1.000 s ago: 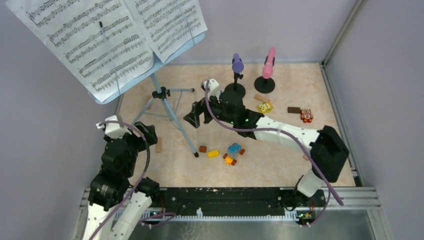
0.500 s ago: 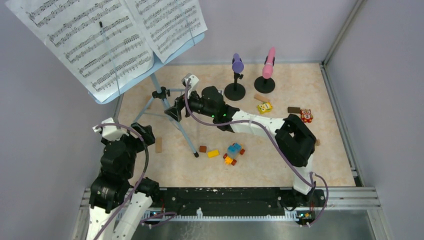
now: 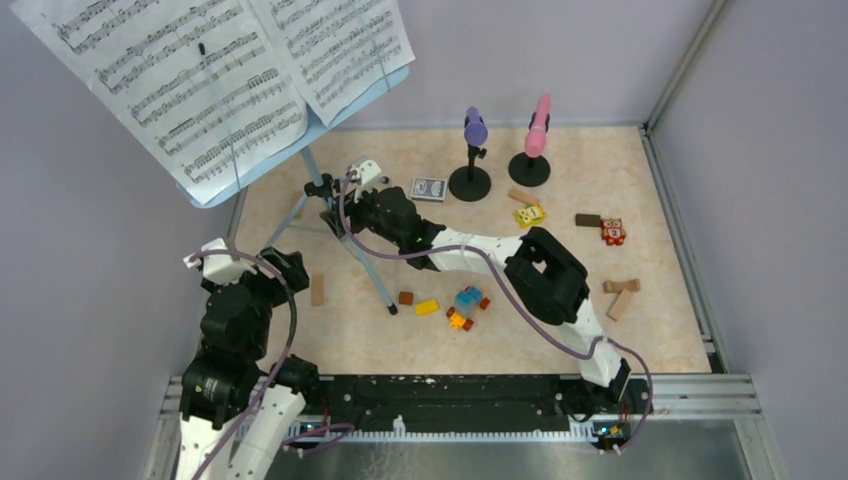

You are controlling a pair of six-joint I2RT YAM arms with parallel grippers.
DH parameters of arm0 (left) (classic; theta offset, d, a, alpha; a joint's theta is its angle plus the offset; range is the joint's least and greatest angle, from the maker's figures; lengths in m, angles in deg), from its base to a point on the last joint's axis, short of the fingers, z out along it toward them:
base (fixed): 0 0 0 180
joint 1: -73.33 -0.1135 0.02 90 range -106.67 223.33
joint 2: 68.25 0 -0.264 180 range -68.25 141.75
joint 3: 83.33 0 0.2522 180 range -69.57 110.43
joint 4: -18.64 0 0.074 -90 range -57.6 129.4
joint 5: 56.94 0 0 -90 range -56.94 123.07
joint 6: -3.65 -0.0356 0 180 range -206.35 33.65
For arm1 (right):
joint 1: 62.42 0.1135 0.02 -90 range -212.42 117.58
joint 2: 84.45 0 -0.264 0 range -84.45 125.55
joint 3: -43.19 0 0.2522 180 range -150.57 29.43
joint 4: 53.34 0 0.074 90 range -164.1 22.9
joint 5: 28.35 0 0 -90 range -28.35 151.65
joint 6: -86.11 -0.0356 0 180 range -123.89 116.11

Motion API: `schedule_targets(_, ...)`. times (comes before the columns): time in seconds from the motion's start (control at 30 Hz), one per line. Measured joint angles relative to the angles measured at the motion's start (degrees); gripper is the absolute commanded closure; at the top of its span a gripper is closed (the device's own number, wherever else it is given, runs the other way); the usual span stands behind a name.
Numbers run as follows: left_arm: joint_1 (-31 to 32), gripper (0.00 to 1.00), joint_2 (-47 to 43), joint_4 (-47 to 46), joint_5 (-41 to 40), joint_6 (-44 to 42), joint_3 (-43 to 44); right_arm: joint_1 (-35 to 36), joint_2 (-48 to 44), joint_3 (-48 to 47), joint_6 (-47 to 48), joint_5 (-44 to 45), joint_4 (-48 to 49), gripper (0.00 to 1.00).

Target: Pack up the instrument practice props

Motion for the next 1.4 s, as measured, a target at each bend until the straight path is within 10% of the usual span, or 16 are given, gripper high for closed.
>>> schedule_targets(0.27,-1.03,0.03,-0.07,-0.31,0.87,-0.35,-0.17,1.11,4.72,-5.20,1.05,4.87,4.07,0.49)
schedule_targets(0.6,-2.71,0.03,-0.07,-1.22,2.19,-1.22,-0.44,2.47,6.93,-8.20,6.56,8.46,5.46,1.00)
schedule_targets(1.4,-3.58,0.03,-0.07,-2.16,3.02,-1.49,-0.98,4.68,-17.33,21.00,7.06,32.63,5.68,1.00)
